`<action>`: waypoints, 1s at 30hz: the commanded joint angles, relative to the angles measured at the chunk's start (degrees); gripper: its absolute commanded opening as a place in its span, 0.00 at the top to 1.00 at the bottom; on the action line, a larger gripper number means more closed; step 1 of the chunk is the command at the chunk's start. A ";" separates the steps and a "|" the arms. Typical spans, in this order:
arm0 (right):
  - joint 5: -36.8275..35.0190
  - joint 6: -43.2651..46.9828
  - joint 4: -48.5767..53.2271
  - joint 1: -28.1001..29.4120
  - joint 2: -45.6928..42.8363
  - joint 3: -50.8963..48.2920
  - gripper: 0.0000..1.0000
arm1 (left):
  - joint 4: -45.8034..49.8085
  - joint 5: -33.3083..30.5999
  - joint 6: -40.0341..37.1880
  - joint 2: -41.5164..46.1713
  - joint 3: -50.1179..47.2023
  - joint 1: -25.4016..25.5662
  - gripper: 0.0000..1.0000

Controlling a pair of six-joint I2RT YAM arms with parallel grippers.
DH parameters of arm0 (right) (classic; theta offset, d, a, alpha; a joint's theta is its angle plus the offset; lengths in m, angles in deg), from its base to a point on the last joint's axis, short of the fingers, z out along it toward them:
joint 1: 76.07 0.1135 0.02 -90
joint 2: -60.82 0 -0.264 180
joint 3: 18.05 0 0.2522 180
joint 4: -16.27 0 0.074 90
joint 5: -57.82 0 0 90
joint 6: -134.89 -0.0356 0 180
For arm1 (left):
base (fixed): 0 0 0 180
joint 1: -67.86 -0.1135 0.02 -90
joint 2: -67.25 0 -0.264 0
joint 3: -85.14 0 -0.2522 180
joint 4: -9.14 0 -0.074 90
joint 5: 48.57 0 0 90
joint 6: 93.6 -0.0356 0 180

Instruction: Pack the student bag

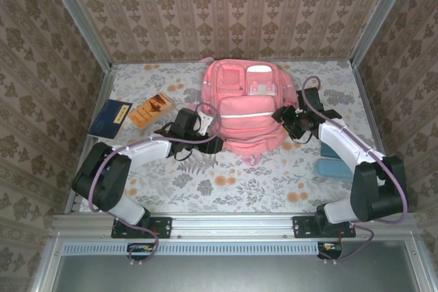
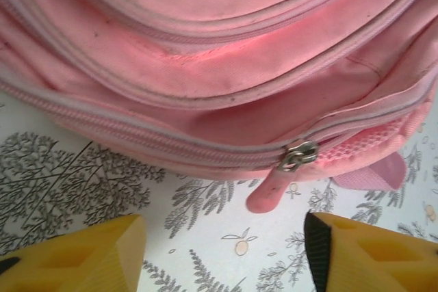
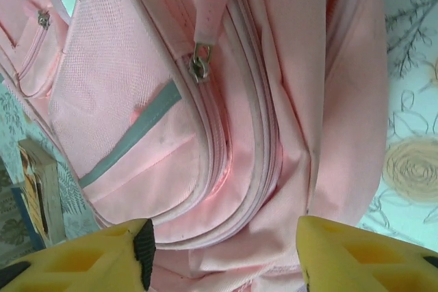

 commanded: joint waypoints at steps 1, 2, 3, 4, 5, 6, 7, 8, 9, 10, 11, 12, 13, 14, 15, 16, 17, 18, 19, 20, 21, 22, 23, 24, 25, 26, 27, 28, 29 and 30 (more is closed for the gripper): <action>-3.68 -6.10 2.41 4.93 -4.76 -1.45 0.39 | -1.55 -2.57 2.51 3.52 -2.38 -0.68 0.31; -4.90 -8.06 1.94 6.87 -5.45 -1.66 0.38 | -1.66 -3.37 2.89 4.53 -3.15 -0.77 0.28; -6.18 -10.38 1.02 9.14 -5.88 -1.90 0.37 | -1.85 -4.21 3.37 5.46 -3.85 -0.92 0.26; -7.29 -12.59 -0.40 11.21 -5.94 -1.93 0.37 | -2.04 -5.05 3.81 6.45 -4.65 -1.11 0.24; -8.23 -14.52 -1.45 13.04 -5.61 -1.73 0.37 | -2.23 -5.66 4.30 7.29 -5.36 -1.33 0.22; -9.18 -16.72 -2.78 14.78 -4.78 -1.38 0.37 | -2.47 -6.21 4.82 8.33 -6.13 -1.54 0.21; -10.12 -18.90 -3.75 16.44 -3.47 -0.64 0.37 | -2.62 -6.50 5.20 9.17 -6.84 -1.80 0.20; -10.83 -21.02 -3.88 17.67 -1.86 0.41 0.38 | -2.72 -6.77 5.62 9.76 -7.34 -1.91 0.19; -11.05 -23.10 -3.63 18.82 0.80 2.11 0.39 | -2.72 -7.19 5.99 10.59 -7.90 -2.05 0.18; -10.76 -24.78 -3.58 19.74 3.42 4.19 0.40 | -2.73 -7.50 6.33 11.32 -8.33 -2.16 0.17; -10.46 -26.06 -3.48 20.50 5.80 6.00 0.40 | -2.64 -7.60 6.48 11.83 -8.65 -2.18 0.16; -10.43 -27.40 -3.26 21.32 8.31 8.16 0.41 | -2.52 -7.98 6.71 12.39 -8.97 -2.18 0.15; -10.55 -28.52 -3.12 22.02 10.67 10.19 0.42 | -2.33 -8.49 6.92 12.97 -9.21 -2.20 0.15; -10.70 -29.65 -2.97 22.57 12.73 11.94 0.43 | -2.21 -8.89 7.02 13.45 -9.46 -2.27 0.14; -10.91 -30.60 -2.75 23.05 14.76 13.79 0.44 | -2.23 -9.32 7.25 14.10 -9.79 -2.27 0.13; -11.42 -31.52 -2.49 23.55 16.55 15.52 0.46 | -2.29 -9.98 7.56 14.68 -10.19 -2.27 0.11; -12.15 -32.64 -1.37 23.91 17.92 16.94 0.46 | -2.43 -10.50 7.80 15.25 -10.51 -2.33 0.10; -12.78 -34.29 -0.11 24.27 19.17 18.31 0.47 | -2.41 -10.88 7.93 15.80 -10.89 -2.35 0.09; -13.34 -35.69 0.62 24.55 20.03 19.21 0.46 | -2.43 -11.18 7.86 16.23 -11.13 -2.40 0.08; -13.91 -36.93 1.08 24.80 20.67 19.62 0.46 | -2.33 -11.41 7.80 16.59 -11.40 -2.44 0.08; -14.57 -38.39 1.73 25.02 21.10 19.89 0.46 | -2.20 -11.55 7.78 16.87 -11.63 -2.49 0.08; -15.08 -39.92 2.15 25.27 21.37 19.86 0.45 | -2.12 -11.71 7.65 17.17 -11.73 -2.53 0.07; -15.40 -41.27 2.53 25.45 21.47 19.79 0.45 | -2.05 -11.82 7.60 17.35 -11.86 -2.62 0.07; -15.82 -42.51 2.86 25.68 21.47 19.66 0.44 | -2.06 -11.91 7.54 17.53 -12.05 -2.70 0.07; -16.19 -43.69 3.24 25.94 21.51 19.59 0.43 | -2.09 -11.91 7.52 17.69 -12.10 -2.84 0.07; -16.59 -44.66 3.64 26.08 21.62 19.56 0.42 | -2.10 -11.86 7.35 17.72 -12.18 -2.88 0.07; -16.85 -45.36 3.42 26.24 21.75 19.51 0.42 | -2.19 -11.84 7.38 17.75 -12.15 -2.89 0.07; -16.70 -46.20 3.32 26.24 22.10 19.46 0.41 | -2.27 -11.82 7.34 17.75 -12.15 -2.97 0.06; -16.64 -46.94 3.17 26.22 22.52 19.42 0.41 | -2.40 -11.74 7.25 17.67 -12.15 -2.97 0.06; -16.64 -47.28 2.58 26.18 22.95 19.47 0.41 | -2.52 -11.69 7.22 17.63 -12.09 -2.97 0.06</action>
